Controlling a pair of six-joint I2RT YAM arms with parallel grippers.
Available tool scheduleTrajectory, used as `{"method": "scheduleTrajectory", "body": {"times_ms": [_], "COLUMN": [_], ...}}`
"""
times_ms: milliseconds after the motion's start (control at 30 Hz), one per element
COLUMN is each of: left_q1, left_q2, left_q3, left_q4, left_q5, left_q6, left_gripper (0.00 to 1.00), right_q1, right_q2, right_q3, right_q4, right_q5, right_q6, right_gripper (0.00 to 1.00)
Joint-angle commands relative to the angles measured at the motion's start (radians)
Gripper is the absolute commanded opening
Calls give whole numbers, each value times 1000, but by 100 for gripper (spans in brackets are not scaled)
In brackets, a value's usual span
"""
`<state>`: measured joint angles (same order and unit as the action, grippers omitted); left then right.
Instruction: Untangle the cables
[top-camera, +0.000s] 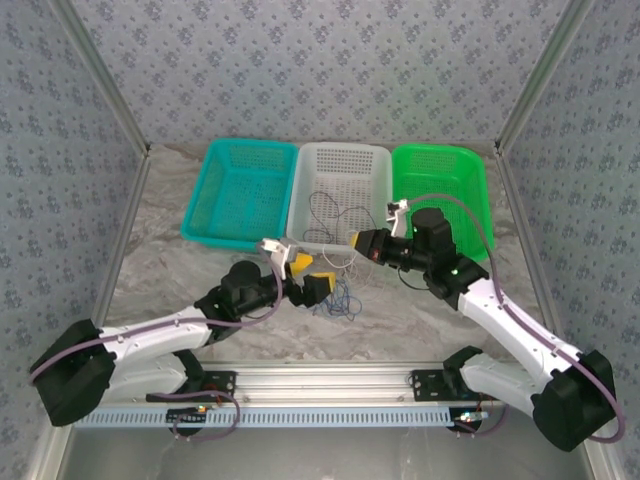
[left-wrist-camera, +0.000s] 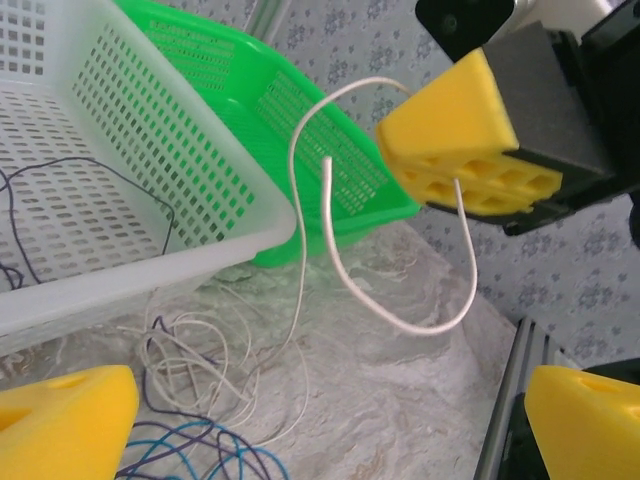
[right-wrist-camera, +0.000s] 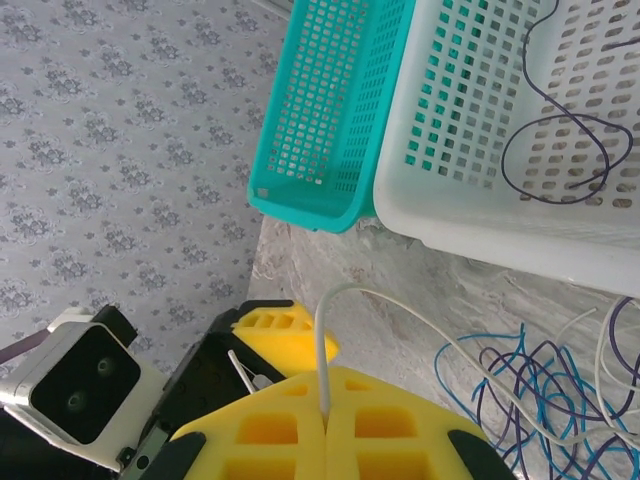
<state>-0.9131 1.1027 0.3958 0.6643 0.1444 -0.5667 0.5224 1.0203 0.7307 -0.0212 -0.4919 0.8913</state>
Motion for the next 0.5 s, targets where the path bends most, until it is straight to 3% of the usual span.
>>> {"method": "scheduleTrajectory", "body": {"times_ms": [0,100,233,333,467], "left_q1": [-10,-13,-13,-12,-13], "left_q2": [26,54,91,116,138], "left_q3": [54,67,86,102,120], "left_q4": [106,136,175,188,204], "left_q5": [-9,-6,-5,2,14], "left_q6": [-65,-84,-124,-139,-153], "left_gripper": [99,99,87,73,44], "right_q1": [21,37,49,58,64], "right_q2": [-15,-14,-15,-15,-17], "right_q3": [-20,-25,-33,-40,-45], "right_q4": [52,59,77,91,100], "right_q5": [29,44,49,55,61], "right_q6": [18,15,17,19,23], "right_gripper": [0,0,0,0,0]}}
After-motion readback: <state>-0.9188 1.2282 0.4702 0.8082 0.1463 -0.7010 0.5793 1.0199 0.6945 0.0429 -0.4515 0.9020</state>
